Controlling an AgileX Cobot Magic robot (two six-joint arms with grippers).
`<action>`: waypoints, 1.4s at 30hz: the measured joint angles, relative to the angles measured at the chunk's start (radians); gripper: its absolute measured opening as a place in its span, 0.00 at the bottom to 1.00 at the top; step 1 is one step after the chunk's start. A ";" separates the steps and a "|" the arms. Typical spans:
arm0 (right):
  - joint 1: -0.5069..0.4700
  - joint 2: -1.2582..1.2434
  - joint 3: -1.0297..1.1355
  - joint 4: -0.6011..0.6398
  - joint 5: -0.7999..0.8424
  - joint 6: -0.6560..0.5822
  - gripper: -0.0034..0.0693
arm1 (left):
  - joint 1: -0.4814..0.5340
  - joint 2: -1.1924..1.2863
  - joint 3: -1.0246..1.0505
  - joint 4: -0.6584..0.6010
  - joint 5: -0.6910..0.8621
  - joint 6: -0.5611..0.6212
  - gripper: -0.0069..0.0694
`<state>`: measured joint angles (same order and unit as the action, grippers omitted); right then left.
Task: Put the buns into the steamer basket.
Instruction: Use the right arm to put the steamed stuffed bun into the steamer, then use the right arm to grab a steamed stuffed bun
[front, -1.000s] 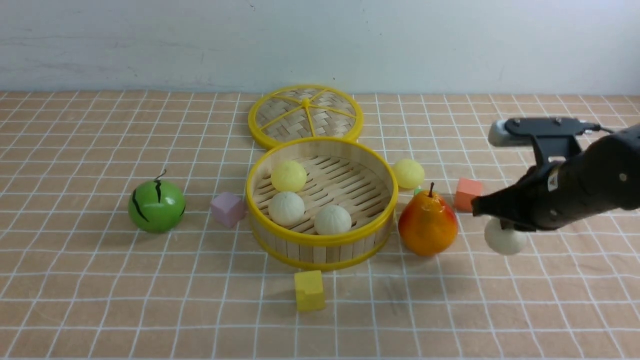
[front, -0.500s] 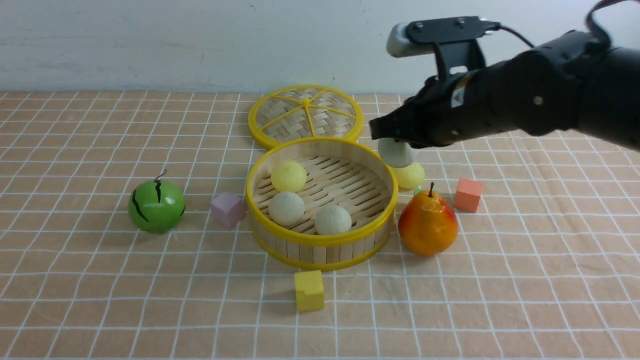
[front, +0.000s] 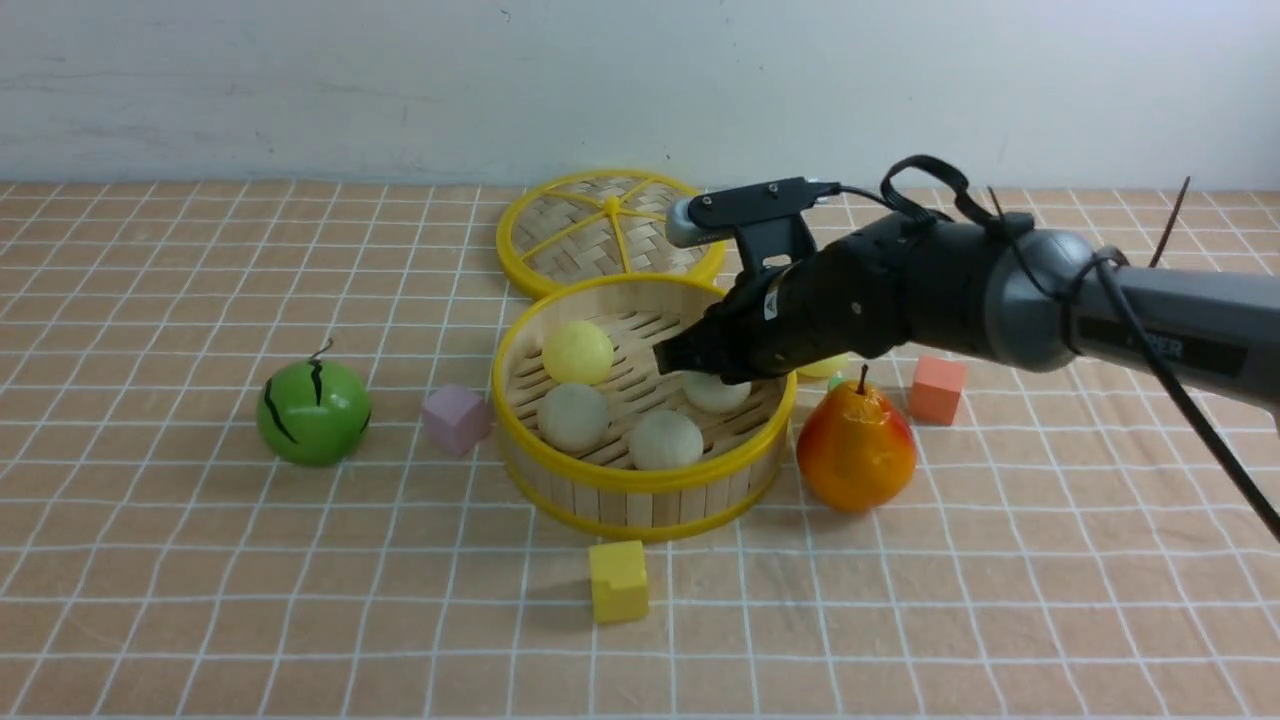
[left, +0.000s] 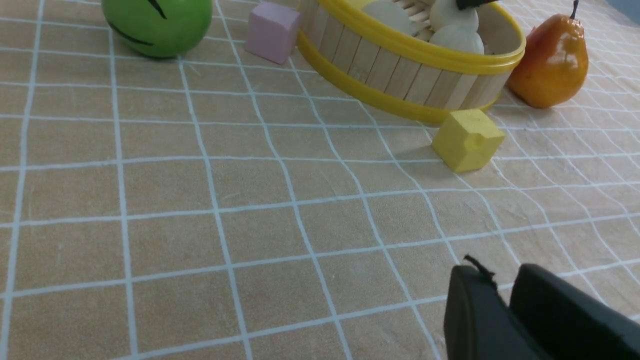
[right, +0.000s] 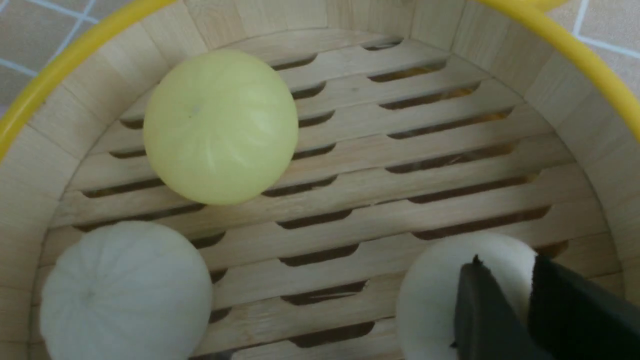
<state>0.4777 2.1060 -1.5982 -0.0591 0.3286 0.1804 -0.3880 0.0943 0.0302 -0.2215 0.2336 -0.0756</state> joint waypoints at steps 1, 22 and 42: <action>0.000 -0.004 -0.002 -0.001 -0.001 0.000 0.33 | 0.000 0.000 0.000 0.000 0.000 0.000 0.24; -0.179 0.112 -0.267 0.017 0.269 -0.001 0.50 | 0.000 0.000 0.000 0.000 0.000 0.000 0.27; -0.210 0.245 -0.378 0.031 0.244 -0.001 0.42 | 0.000 0.000 0.000 0.000 0.000 0.000 0.28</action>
<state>0.2680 2.3509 -1.9758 -0.0280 0.5721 0.1792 -0.3880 0.0943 0.0302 -0.2215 0.2336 -0.0756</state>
